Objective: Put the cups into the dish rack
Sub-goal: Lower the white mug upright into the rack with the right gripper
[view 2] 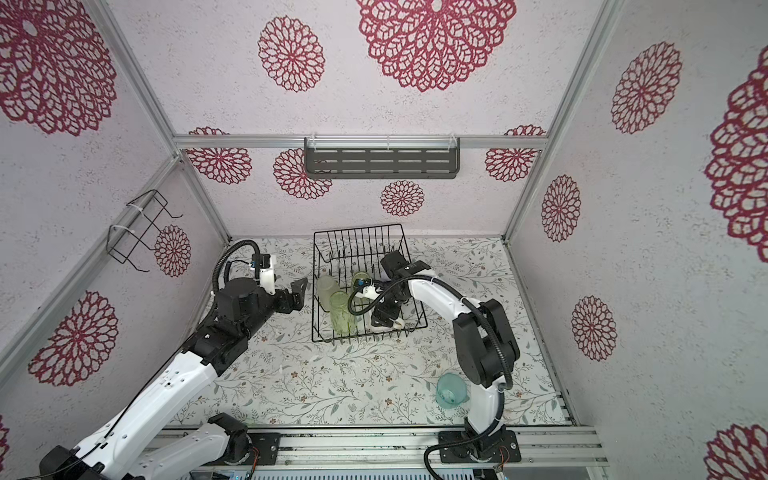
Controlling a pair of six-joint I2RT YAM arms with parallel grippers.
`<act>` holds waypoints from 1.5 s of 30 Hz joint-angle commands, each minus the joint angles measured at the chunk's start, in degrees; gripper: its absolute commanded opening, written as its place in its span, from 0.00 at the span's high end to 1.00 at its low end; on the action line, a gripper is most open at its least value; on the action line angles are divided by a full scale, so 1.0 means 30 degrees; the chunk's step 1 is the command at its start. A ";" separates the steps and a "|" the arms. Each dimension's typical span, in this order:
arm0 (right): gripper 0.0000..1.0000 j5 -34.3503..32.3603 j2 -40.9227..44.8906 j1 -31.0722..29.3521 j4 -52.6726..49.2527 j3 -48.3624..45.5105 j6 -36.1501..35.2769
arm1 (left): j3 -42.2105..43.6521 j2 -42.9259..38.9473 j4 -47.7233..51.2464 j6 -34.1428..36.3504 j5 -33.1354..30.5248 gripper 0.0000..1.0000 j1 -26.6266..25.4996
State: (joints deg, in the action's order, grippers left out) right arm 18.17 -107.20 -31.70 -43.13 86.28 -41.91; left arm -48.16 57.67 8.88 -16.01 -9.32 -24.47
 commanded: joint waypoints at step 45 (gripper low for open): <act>0.25 -0.0999 -0.1216 -0.0770 -0.1855 0.3326 -0.0026 | -0.0204 -0.0561 0.0147 0.0298 0.0314 0.06 0.0382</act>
State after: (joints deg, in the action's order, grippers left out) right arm 13.69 -111.09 -33.91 -48.82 93.76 -41.01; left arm -48.16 56.60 9.02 -14.72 -8.32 -23.83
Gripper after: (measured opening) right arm 0.869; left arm 0.936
